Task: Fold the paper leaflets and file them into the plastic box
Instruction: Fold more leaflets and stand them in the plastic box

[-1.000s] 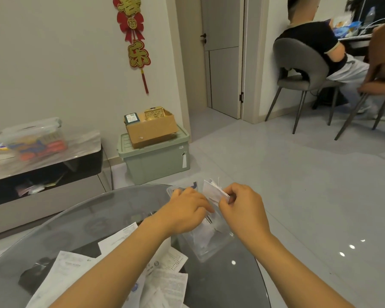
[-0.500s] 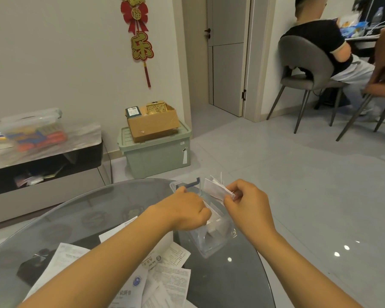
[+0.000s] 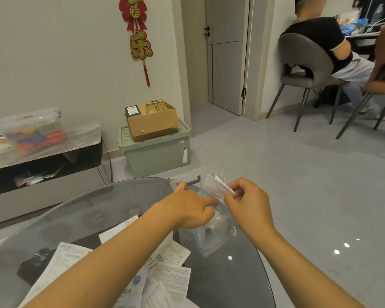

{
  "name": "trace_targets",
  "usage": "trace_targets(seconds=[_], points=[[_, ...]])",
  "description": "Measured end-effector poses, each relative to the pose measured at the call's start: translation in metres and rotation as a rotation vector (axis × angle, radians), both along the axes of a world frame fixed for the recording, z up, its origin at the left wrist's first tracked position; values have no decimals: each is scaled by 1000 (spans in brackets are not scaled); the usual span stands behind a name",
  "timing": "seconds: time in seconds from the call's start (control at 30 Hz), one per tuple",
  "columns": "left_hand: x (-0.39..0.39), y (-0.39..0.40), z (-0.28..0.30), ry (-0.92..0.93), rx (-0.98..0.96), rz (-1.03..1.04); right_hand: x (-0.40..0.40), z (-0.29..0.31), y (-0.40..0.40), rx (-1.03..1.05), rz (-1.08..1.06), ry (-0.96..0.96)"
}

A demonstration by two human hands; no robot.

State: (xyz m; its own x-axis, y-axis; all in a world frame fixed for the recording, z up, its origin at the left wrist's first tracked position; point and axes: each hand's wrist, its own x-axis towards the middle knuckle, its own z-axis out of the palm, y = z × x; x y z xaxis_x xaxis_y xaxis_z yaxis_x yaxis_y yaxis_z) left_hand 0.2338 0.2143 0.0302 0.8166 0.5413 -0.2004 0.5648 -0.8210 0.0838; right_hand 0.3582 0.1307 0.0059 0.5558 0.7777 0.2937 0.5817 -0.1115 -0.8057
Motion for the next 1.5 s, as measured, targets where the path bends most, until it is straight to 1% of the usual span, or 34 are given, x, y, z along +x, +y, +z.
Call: trace_targets(seconds=[0.1, 0.17, 0.23, 0.3, 0.4, 0.47, 0.6, 0.73, 0.83, 1.0, 1.07, 1.17, 1.2, 1.37, 1.5], points=[[4, 1, -1, 35, 24, -28, 0, 1, 0, -10, 0, -6], [4, 0, -2, 64, 77, -51, 1, 1, 0, -19, 1, -23], [2, 2, -4, 53, 116, -67, 0, 1, 1, -26, 9, -57], [-1, 3, -4, 32, 113, -88, -1, 1, 0, -37, 23, -116], [-8, 6, -5, 13, 68, -104, -4, 3, -1, -81, 43, -262], [-15, 6, -7, -24, 51, -112, -8, 5, -1, -151, 61, -345], [-30, 1, -8, -128, 98, -131, -15, 12, 4, -365, 64, -422], [-39, -5, -8, -197, 77, -145, -20, 22, 13, -553, 43, -526], [-42, -6, -9, -265, 41, -97, -24, 22, 20, -652, 62, -589], [-28, 0, -2, -408, -102, 106, -21, 23, 26, -741, 97, -621], [-21, 6, 3, -352, -129, 117, -22, 23, 26, -755, 113, -637], [-9, 11, 8, -137, -162, 90, -20, 24, 25, -759, 143, -619], [-5, 12, 9, -97, -164, 94, -20, 25, 25, -760, 158, -599], [-1, 12, 12, -95, -206, 134, -11, 32, 17, -729, 300, -421], [-2, 9, 13, -45, -268, 119, -2, 32, 6, -587, 364, -402]])
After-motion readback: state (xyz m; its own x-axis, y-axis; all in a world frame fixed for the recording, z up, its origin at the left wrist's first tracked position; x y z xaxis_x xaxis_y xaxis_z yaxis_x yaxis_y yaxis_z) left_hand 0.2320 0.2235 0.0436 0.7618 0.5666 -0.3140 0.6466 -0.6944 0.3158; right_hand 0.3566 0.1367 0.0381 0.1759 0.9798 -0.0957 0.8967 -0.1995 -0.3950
